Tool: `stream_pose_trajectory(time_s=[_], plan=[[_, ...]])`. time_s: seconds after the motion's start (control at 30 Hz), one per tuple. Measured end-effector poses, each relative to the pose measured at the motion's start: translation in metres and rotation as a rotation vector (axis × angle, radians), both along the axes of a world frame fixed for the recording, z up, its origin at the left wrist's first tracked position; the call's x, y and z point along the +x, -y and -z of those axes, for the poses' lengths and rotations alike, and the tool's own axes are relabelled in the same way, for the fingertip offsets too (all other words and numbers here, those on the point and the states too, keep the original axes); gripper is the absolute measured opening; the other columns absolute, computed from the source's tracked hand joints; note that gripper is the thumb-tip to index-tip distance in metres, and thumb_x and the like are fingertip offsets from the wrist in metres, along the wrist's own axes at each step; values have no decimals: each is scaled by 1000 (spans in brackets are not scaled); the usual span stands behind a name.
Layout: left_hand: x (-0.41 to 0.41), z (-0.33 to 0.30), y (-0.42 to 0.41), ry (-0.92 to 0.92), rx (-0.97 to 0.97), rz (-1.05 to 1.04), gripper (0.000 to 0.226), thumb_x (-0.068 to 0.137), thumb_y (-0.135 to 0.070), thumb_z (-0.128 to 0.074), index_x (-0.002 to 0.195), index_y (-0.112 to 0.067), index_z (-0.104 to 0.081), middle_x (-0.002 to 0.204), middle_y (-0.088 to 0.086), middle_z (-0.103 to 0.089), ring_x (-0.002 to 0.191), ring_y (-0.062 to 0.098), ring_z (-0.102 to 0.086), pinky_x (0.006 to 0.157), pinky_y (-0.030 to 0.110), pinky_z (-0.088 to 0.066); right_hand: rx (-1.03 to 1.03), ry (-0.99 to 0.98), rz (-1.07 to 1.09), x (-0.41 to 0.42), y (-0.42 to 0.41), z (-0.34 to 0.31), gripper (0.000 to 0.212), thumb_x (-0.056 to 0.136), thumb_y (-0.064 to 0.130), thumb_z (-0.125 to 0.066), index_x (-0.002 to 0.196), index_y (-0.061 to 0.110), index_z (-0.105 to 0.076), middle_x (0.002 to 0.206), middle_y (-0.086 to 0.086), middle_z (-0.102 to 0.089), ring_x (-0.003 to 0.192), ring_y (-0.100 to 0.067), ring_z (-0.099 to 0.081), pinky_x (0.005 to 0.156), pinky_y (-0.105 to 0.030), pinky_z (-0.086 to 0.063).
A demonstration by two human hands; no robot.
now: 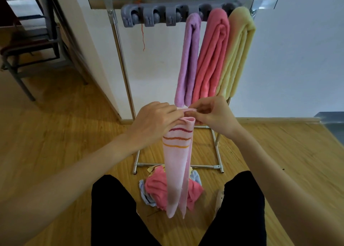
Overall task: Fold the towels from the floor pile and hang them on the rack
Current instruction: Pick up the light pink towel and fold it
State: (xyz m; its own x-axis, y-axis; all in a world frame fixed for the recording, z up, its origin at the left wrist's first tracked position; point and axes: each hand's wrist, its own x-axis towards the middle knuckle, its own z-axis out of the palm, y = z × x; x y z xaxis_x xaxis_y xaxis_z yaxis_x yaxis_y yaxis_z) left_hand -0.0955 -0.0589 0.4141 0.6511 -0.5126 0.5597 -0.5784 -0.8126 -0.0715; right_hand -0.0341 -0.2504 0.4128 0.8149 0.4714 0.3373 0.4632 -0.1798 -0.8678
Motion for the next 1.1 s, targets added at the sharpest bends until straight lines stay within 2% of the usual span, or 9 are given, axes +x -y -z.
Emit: stream_pose_trajectory(time_s=[0.17,0.3,0.4,0.57,0.7,0.87,0.97,1.03,1.1], plan=[[-3,-2,6,-47,-67,-61,51,101,-46,-28,108,-16,-68,81,3,-68,70,20,-62,54,33,-51,33,-32,-83,-5,4,0,13,88,7,-66,97,-1,-71,82,-10,-73,75,-19,-72,65,-26,-58],[-2,-4,13,-47,-102,-117,47,98,-49,-32,100,-20,-69,79,-3,-69,69,14,-62,56,20,-40,66,-93,-138,-6,9,1,18,92,5,-58,105,-3,-67,93,-20,-72,85,-28,-70,76,-36,-58],[0,-5,17,-67,-167,-192,44,96,-50,-34,92,-21,-65,77,-5,-67,68,13,-61,55,26,-47,85,-117,-159,-8,13,2,22,88,-4,-58,109,-3,-65,97,-19,-71,87,-21,-68,81,-35,-56],[5,-13,23,-32,-192,-291,33,96,-46,-45,86,-19,-62,72,-5,-63,64,17,-58,51,26,-41,69,54,-61,-6,8,3,27,82,-6,-66,107,6,-66,93,-10,-71,84,-16,-66,78,-33,-56],[5,-21,25,-32,-227,-255,37,92,-47,-49,87,-16,-67,72,-3,-64,64,16,-58,63,33,-49,74,149,46,3,8,4,23,85,-2,-63,103,12,-68,85,14,-69,78,-10,-63,74,-29,-54],[0,-25,22,-5,-218,-180,17,87,-24,-68,99,-13,-69,88,1,-72,77,18,-62,80,27,-38,100,127,92,8,2,1,22,87,-6,-56,104,5,-65,90,-2,-68,85,-15,-65,72,-23,-55],[-2,-14,18,22,-296,-184,31,83,-19,-72,113,-12,-63,107,4,-66,97,19,-59,87,27,-41,93,123,140,12,-4,0,21,87,-6,-56,101,6,-65,86,2,-66,81,-15,-62,67,-23,-55],[-4,2,14,14,-431,-238,60,76,-23,-79,128,-12,-50,124,8,-52,112,18,-50,95,27,-43,105,108,165,13,-6,0,21,86,-7,-55,99,6,-66,83,7,-65,79,-10,-61,67,-24,-54],[-6,25,9,-98,-558,-312,84,68,-29,-85,137,-11,-39,130,7,-45,114,14,-45,95,23,-41,126,63,179,14,-8,0,21,85,-7,-56,97,6,-67,82,7,-65,80,-12,-62,72,-34,-57]])
